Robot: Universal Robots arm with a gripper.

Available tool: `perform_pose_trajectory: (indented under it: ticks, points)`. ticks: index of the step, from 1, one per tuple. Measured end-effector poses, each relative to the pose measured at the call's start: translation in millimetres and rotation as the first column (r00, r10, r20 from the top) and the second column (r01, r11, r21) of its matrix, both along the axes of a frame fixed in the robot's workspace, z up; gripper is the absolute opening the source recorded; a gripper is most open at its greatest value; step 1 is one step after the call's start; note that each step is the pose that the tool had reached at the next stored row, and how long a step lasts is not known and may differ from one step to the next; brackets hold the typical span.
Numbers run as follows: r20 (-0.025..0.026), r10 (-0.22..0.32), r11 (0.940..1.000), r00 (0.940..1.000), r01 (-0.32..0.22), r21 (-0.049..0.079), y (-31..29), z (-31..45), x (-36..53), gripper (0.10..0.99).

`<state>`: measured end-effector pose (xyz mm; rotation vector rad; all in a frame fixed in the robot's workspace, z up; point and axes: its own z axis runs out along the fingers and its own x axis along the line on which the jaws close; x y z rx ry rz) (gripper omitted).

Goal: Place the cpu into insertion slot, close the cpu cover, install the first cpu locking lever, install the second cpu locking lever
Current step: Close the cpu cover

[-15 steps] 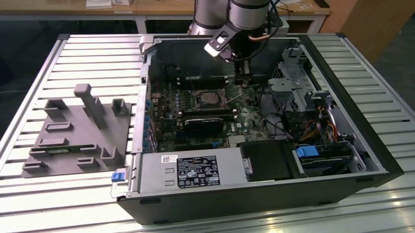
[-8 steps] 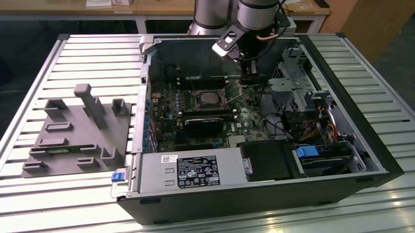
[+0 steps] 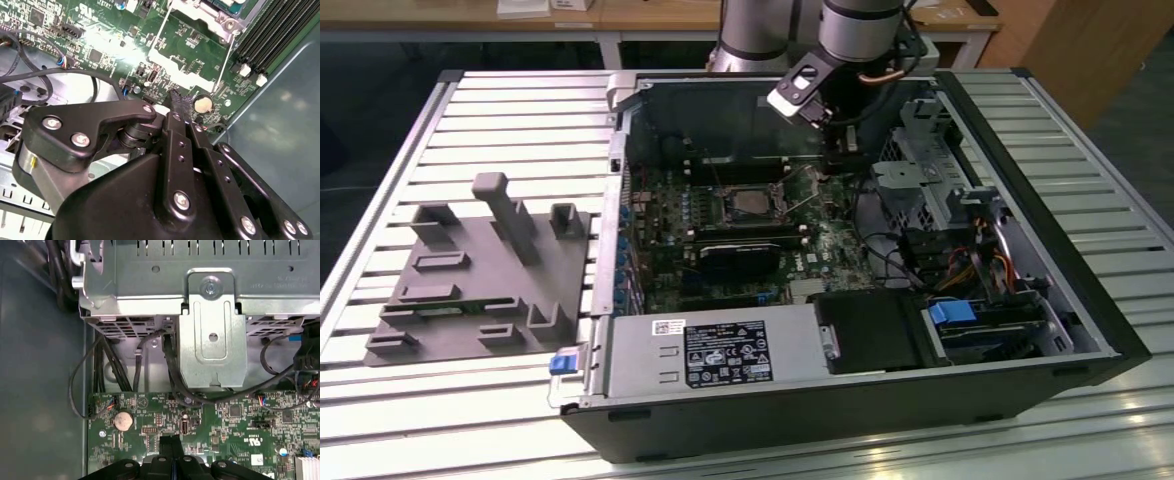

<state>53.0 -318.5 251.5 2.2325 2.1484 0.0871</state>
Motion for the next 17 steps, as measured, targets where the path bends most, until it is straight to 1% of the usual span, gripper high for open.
perform_pose_trajectory:
  ticks: [3, 5, 10, 15, 16, 17]
  points:
    - [-0.0004, -0.001, 1.0000, 1.0000, 0.001, 0.000, 0.0, -2.0, 2.5, 0.102]
    - [-0.0014, -0.002, 1.0000, 1.0000, 0.002, 0.000, 0.0, -6.4, 3.7, 0.102]
    - [-0.0064, -0.002, 1.0000, 1.0000, 0.002, 0.000, 0.0, -14.7, 3.9, 0.102]
    - [-0.0068, -0.002, 1.0000, 1.0000, 0.002, -0.004, 0.0, -15.2, 4.0, 0.102]
    - [-0.0081, -0.002, 1.0000, 1.0000, 0.002, -0.004, -0.1, -15.2, 4.0, 0.102]
    - [-0.0163, -0.002, 1.0000, 0.9999, 0.002, -0.004, 0.0, -15.4, 4.0, 0.102]
